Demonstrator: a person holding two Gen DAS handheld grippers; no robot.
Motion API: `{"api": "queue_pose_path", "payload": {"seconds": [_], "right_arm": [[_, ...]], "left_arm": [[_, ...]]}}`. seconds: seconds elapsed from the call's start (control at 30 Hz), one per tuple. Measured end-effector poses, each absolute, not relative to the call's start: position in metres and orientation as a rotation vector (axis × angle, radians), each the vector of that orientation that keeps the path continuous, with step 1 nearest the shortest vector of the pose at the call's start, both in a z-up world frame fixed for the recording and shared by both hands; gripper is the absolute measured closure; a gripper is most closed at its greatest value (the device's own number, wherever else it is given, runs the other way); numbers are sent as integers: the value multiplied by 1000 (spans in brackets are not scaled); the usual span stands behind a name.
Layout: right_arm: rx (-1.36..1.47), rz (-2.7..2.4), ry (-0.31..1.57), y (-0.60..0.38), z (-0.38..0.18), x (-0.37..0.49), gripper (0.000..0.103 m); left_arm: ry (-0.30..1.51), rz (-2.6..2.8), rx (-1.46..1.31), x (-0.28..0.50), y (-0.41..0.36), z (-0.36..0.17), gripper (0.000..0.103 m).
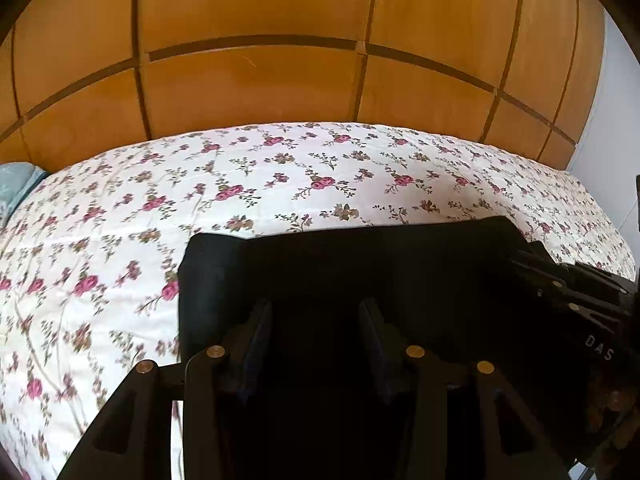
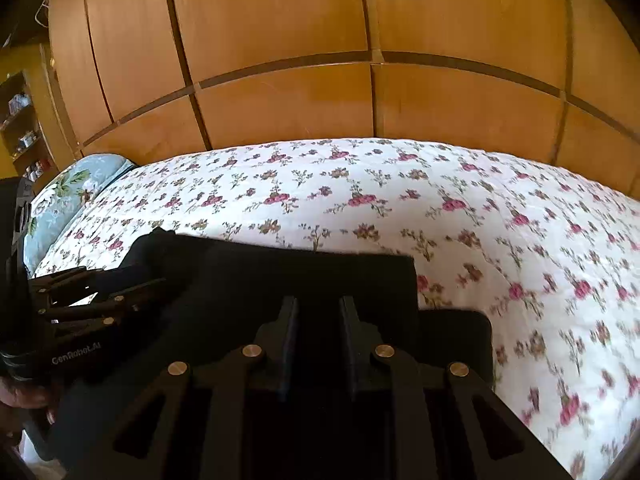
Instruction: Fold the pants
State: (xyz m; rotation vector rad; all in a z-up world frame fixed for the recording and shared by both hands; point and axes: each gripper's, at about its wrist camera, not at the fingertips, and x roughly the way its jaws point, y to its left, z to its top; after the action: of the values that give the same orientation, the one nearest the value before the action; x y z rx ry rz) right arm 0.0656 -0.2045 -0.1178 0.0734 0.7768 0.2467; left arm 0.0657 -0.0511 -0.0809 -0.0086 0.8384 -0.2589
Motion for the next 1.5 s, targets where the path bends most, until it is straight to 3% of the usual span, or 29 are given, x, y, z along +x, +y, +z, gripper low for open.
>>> {"api": "queue_pose_path", "payload": {"seconds": [0.1, 0.2, 0.4, 0.5, 0.67, 0.73, 0.8, 1.0, 1.2, 1.3, 1.5], "right_arm": [[73, 244, 776, -205, -118, 48, 82], [72, 249, 773, -209, -117, 30, 68], [124, 266, 796, -225, -113, 3, 64], [155, 262, 834, -234, -114, -5, 49], [244, 336, 848, -239, -123, -7, 49], [251, 357, 872, -235, -125, -4, 78], [249, 361, 876, -232, -121, -3, 86], [286, 366, 832, -254, -94, -25, 88], [427, 323, 897, -275, -130, -25, 86], [505, 308, 883, -283, -121, -26, 81], [337, 275, 698, -276, -67, -19, 78]], "left_arm": [[827, -239, -7, 52, -50, -78, 56], [819, -230, -15, 38, -50, -77, 56], [797, -237, -2, 9, -47, -74, 56], [779, -251, -6, -6, -43, -72, 56], [760, -268, -39, -17, -38, -77, 56], [762, -268, -43, -16, -39, -78, 56], [766, -267, -41, -16, -40, -77, 55], [752, -337, -11, -25, -50, -70, 55], [688, -318, 205, -41, -84, -80, 51], [731, -356, 145, -34, -73, -70, 51], [787, -284, -36, 4, -40, -52, 51]]}}
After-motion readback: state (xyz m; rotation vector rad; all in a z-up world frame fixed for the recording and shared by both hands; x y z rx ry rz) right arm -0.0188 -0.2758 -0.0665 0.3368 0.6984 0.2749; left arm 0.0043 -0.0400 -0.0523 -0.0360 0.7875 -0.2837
